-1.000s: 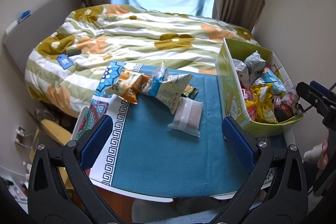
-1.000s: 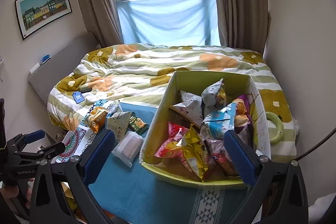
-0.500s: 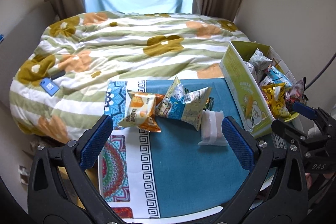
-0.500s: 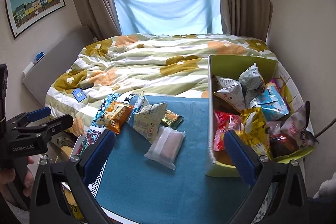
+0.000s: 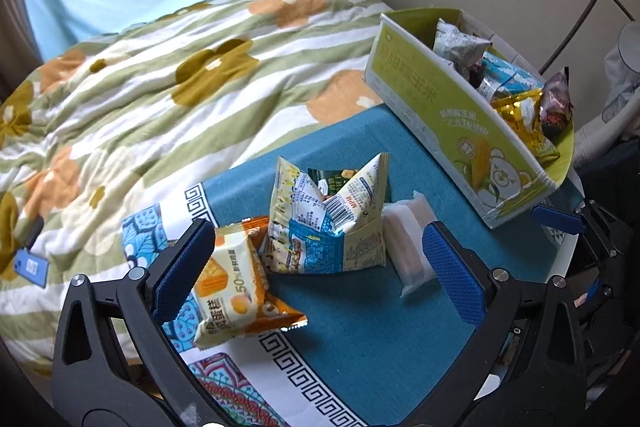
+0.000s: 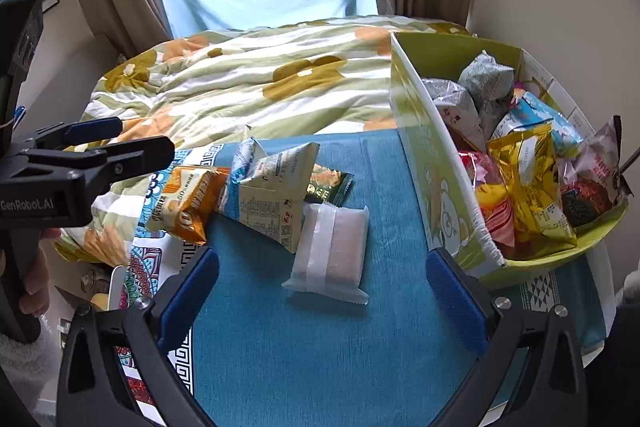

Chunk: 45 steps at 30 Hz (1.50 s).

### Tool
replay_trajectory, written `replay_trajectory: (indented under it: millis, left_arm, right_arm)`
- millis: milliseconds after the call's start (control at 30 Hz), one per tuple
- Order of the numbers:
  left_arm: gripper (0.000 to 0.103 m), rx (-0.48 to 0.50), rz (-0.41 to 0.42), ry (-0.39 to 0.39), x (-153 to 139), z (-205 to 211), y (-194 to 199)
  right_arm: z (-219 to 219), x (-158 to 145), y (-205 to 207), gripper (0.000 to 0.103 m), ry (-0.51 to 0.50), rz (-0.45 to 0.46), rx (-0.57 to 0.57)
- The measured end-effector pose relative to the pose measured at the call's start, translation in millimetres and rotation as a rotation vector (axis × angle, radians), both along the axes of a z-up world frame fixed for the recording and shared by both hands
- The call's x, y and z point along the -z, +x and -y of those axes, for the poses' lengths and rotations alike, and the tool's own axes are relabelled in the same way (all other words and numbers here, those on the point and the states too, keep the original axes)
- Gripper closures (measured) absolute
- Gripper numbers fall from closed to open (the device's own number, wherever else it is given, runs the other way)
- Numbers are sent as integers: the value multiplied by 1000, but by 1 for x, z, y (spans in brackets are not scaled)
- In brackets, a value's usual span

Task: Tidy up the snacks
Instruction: 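Move both tools back from the box over the remaining snacks, then grasp the white-blue MPM bag with the left tool while the right tool grasps the white wrapped pack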

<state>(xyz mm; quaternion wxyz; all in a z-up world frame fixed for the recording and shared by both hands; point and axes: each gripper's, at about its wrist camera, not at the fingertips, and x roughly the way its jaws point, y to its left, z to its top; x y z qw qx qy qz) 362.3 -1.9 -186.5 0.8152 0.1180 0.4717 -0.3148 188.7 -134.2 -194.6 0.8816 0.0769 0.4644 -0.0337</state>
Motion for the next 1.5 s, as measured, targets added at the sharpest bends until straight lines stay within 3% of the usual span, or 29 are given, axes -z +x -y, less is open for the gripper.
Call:
replay_trajectory:
  millis: [300, 633, 800, 867, 967, 1133, 1400, 1467, 1500]
  left_arm:
    - [0, 137, -100, 59, 72, 34, 39]
    - [0, 218, -160, 102, 104, 52, 43]
    - [7, 235, -150, 92, 105, 54, 42]
    - [23, 252, -160, 89, 106, 53, 41]
    - [30, 267, -134, 108, 106, 55, 36]
    - [34, 251, -118, 124, 103, 55, 33]
    - [36, 181, -116, 92, 92, 46, 36]
    - [36, 173, -111, 82, 87, 45, 35]
    - [36, 171, -108, 79, 85, 44, 35]
  right_arm:
    - [-2, 59, 36, 0, 10, -86, 34]
    - [-9, 94, 62, 0, -36, -118, 30]
    - [-4, 101, 66, 0, -25, -129, 51]
    - [-4, 102, 66, 0, -25, -129, 56]
    - [-4, 103, 64, 0, -21, -127, 68]
    - [-5, 112, 64, 15, -16, -164, 67]
    - [-3, 115, 65, 18, -34, -164, 74]
    - [-5, 118, 68, 31, -32, -171, 69]
    - [-6, 120, 69, 32, -32, -179, 66]
